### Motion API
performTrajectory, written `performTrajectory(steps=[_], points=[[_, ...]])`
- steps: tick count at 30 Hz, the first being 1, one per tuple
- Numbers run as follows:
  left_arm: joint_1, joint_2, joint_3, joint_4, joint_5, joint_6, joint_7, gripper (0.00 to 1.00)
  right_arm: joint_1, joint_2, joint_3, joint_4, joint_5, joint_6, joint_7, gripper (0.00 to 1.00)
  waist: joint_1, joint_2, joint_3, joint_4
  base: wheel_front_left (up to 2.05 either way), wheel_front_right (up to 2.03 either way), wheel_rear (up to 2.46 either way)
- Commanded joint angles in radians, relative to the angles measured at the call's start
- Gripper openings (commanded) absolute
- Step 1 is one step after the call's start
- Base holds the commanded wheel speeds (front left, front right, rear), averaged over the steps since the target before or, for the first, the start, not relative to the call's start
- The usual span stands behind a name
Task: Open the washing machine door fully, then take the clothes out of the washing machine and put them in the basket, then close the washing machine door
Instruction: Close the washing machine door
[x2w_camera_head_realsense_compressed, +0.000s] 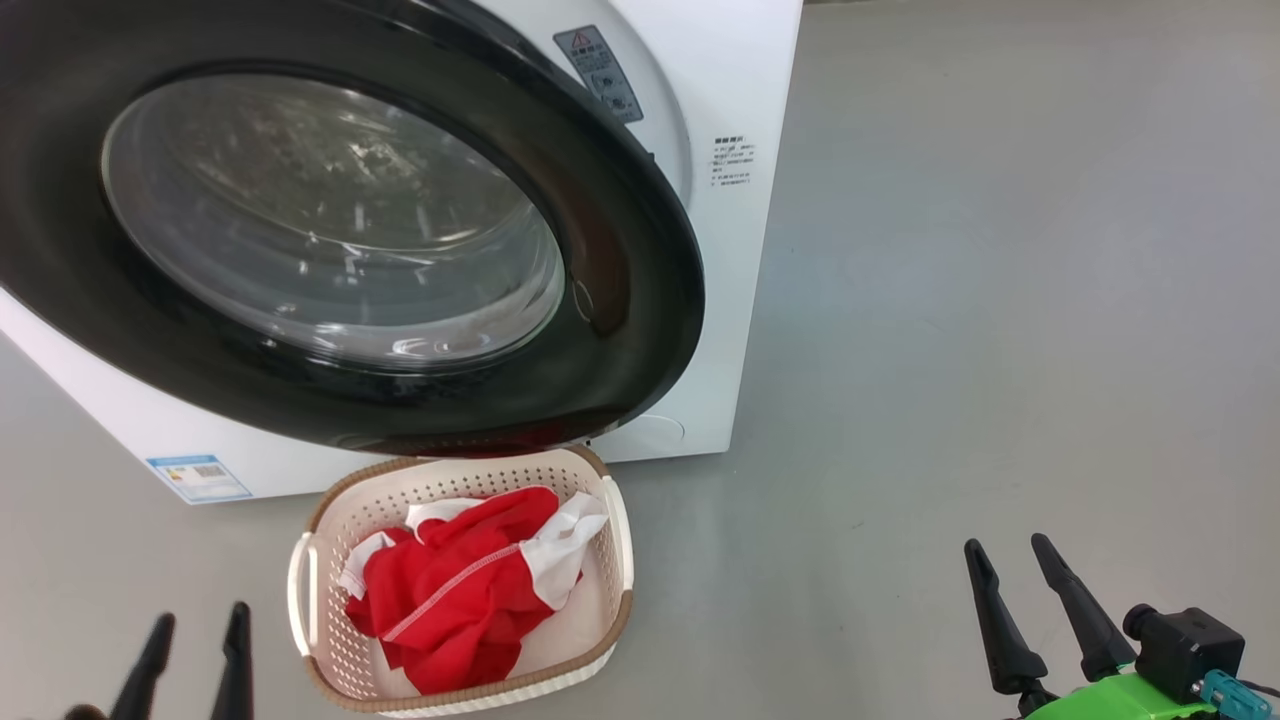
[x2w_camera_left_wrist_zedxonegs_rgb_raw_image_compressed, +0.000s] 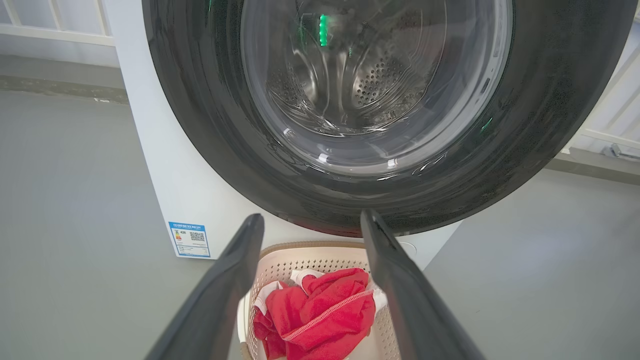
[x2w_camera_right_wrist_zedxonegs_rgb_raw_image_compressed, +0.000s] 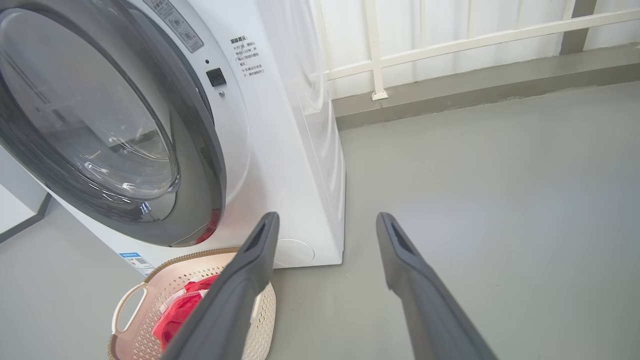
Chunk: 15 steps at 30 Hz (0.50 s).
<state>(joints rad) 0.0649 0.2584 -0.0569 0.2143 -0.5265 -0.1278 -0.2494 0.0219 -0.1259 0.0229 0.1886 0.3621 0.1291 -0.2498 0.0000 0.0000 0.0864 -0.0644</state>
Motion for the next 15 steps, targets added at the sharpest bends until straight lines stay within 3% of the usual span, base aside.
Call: performTrajectory(steps=[1,15], points=[[-0.011,0.015,0.043,-0.026,0.012,-0.003,-0.012,1.0,0.001,-0.009,0.025,-0.023,-0.005,0.002,-0.012,1.0,0.0,0.0,-0.004,0.0,0.0,0.0,0.0],[0.005,-0.029,0.071,-0.037,0.065,-0.003,-0.012,1.0,0.012,-0.015,0.02,-0.022,-0.001,0.002,-0.012,1.0,0.0,0.0,-0.016,0.009,0.0,0.0,0.0]])
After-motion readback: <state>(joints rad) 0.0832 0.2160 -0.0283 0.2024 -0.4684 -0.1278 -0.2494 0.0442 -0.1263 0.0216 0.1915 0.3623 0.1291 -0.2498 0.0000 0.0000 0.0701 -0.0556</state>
